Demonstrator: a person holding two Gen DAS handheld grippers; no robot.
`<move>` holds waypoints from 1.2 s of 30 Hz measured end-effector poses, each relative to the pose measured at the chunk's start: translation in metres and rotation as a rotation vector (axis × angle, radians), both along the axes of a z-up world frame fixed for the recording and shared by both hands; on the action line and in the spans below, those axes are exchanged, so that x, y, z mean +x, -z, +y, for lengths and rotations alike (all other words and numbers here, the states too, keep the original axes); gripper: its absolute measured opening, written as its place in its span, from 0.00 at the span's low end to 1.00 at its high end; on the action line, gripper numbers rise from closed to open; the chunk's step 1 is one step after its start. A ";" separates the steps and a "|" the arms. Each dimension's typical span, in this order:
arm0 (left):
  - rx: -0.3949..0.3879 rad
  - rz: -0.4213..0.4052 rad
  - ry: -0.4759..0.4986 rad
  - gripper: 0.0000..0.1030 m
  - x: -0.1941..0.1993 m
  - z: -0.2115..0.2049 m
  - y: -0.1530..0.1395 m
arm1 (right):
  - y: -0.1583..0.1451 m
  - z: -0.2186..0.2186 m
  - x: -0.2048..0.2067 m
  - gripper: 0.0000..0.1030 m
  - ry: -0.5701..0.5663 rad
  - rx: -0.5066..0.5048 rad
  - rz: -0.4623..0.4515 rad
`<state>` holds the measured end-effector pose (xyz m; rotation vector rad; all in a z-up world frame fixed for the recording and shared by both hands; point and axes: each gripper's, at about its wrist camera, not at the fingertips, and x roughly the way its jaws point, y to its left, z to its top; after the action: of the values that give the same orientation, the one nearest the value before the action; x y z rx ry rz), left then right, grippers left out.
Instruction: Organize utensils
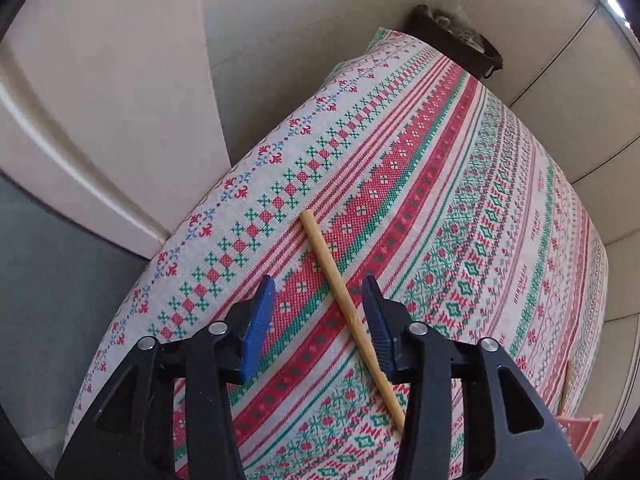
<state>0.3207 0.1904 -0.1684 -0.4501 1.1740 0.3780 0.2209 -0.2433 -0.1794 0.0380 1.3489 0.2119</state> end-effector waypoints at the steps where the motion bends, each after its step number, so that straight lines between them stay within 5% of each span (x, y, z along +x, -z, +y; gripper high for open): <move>1: -0.017 0.013 -0.024 0.51 0.004 0.002 0.005 | 0.005 0.002 0.005 0.36 -0.001 0.002 -0.010; 3: 0.008 0.005 -0.050 0.63 0.011 0.002 0.005 | 0.004 0.001 0.013 0.41 -0.014 0.009 -0.024; 5: 0.067 0.033 -0.032 0.63 0.020 -0.004 0.008 | 0.001 0.001 0.019 0.46 -0.025 -0.006 -0.054; 7: 0.146 0.054 0.013 0.54 0.026 -0.013 0.010 | -0.002 0.004 0.025 0.47 -0.038 -0.023 -0.072; 9: 0.167 0.024 0.082 0.16 0.028 -0.021 0.007 | -0.006 0.006 0.032 0.47 -0.043 -0.027 -0.081; 11: 0.183 0.012 0.159 0.08 0.027 -0.029 0.005 | -0.008 0.014 0.040 0.47 -0.059 -0.051 -0.100; 16: 0.146 -0.095 0.257 0.06 0.004 -0.031 -0.005 | -0.006 0.034 0.066 0.47 -0.066 -0.058 -0.131; 23: 0.212 -0.272 0.403 0.06 -0.062 -0.046 -0.069 | 0.013 0.073 0.112 0.47 -0.155 -0.194 -0.102; 26: 0.201 -0.331 0.427 0.06 -0.074 -0.052 -0.089 | 0.011 0.073 0.126 0.48 -0.149 -0.146 -0.074; 30: 0.194 -0.396 0.465 0.06 -0.087 -0.059 -0.106 | 0.007 0.067 0.123 0.09 -0.124 -0.153 -0.073; 36: 0.237 -0.509 0.509 0.06 -0.102 -0.081 -0.127 | -0.004 0.028 0.091 0.07 0.058 -0.116 -0.166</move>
<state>0.2191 0.1097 -0.0409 -0.0225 0.6981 -0.0458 0.3123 -0.2156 -0.1753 -0.0369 1.1908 0.0852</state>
